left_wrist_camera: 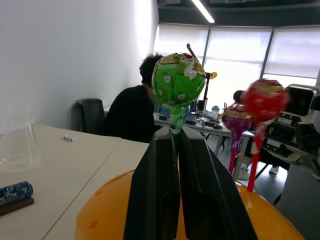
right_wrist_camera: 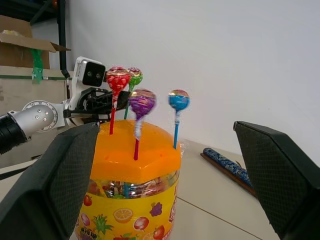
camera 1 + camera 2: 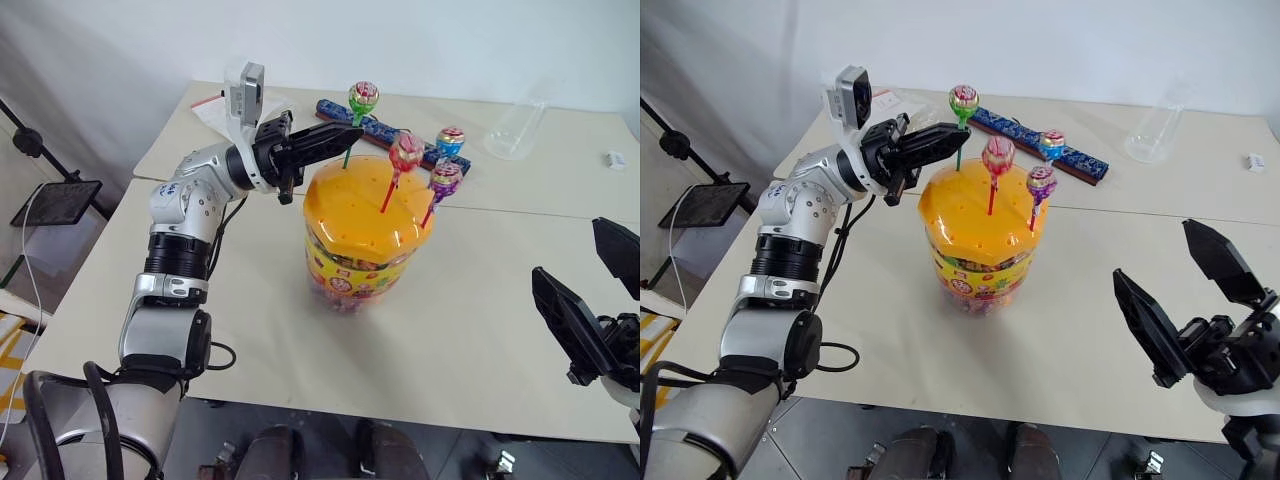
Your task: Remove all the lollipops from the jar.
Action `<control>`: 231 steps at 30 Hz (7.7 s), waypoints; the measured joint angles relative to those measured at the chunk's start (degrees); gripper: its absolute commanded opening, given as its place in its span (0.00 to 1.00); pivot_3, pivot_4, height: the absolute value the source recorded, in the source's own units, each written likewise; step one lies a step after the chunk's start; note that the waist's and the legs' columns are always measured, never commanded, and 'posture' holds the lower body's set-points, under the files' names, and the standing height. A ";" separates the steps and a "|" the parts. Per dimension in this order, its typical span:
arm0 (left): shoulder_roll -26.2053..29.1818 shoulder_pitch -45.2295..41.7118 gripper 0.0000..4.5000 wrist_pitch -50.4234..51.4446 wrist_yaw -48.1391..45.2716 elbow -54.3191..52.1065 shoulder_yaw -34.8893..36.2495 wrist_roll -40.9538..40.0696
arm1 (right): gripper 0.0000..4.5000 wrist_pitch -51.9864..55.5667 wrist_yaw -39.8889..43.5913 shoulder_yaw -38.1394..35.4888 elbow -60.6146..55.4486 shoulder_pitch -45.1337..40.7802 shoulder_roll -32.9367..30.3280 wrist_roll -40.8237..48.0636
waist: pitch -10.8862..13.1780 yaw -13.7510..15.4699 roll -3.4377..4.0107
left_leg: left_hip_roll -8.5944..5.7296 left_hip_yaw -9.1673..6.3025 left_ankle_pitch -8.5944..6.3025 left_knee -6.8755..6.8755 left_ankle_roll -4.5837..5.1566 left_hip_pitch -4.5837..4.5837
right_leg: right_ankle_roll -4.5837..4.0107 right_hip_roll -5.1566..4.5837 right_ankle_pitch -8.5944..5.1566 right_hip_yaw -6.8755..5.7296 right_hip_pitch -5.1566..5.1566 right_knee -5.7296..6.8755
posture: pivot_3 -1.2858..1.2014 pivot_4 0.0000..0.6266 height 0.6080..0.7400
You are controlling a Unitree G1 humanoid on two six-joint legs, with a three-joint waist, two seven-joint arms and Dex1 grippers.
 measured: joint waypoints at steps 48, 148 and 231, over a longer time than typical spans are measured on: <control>38.83 51.35 0.60 5.02 6.32 -24.73 21.55 5.67 | 1.00 17.74 21.17 11.44 24.79 -29.32 -19.26 -3.12 | 0.31 -1.06 -0.20 | 0.04 -0.44 -0.45 -0.14 -0.59 -0.11 | -0.02 -0.57 -0.01 0.55 -0.19 -0.23 | 0.52 0.24 1.00; 9.23 37.06 1.00 5.52 11.29 -37.83 13.42 -22.12 | 0.01 33.06 17.36 17.27 38.94 -52.40 -17.57 -5.59 | 0.32 -1.24 0.00 | 0.00 0.19 -0.47 0.68 0.27 -0.29 | 0.50 -0.10 0.28 0.92 0.01 -0.34 | 0.52 0.24 1.00; 8.24 30.49 1.00 5.79 5.57 -33.40 8.12 -18.59 | 0.01 37.73 9.83 12.80 36.73 -64.98 -18.46 4.83 | 0.33 -1.03 0.05 | 0.01 0.68 -0.69 0.72 0.47 -0.33 | 0.61 -0.21 0.42 0.88 -0.24 -0.36 | 0.52 0.24 1.00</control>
